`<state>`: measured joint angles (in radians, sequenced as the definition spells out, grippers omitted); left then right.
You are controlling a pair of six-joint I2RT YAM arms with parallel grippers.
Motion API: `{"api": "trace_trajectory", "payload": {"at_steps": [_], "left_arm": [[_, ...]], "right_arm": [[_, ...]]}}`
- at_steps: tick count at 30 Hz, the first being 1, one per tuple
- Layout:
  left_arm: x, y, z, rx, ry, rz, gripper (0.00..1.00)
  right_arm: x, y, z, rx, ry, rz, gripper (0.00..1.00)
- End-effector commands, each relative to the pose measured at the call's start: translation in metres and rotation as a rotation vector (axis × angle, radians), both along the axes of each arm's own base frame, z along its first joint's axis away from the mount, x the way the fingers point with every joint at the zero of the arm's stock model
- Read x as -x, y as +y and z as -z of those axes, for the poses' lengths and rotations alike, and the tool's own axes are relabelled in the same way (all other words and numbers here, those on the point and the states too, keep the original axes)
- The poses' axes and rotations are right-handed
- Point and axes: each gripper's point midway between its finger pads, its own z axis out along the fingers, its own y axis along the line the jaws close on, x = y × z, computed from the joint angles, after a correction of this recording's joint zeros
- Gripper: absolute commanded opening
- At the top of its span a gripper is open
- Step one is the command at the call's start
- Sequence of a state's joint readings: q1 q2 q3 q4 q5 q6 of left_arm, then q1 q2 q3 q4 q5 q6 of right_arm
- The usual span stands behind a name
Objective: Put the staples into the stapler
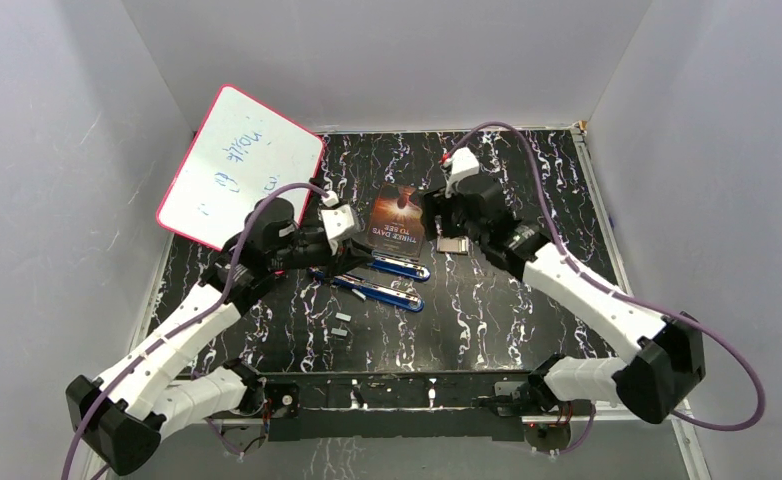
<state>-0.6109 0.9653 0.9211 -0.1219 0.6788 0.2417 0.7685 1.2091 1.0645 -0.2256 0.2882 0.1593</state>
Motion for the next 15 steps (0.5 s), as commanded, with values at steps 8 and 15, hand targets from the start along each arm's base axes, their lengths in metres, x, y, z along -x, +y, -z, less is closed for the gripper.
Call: {"api": "trace_trajectory", "payload": {"at_steps": [8,15], "left_arm": [[0.016,0.007,0.079,-0.378,0.048,0.047,0.0],[0.056,0.024,0.137,-0.654,0.126,0.215,0.0]], "right_arm": [[-0.037,-0.079,0.035,-0.346,0.258,0.141,0.82],[-0.03,-0.086,0.042,-0.356,0.259,0.144,0.82]]}}
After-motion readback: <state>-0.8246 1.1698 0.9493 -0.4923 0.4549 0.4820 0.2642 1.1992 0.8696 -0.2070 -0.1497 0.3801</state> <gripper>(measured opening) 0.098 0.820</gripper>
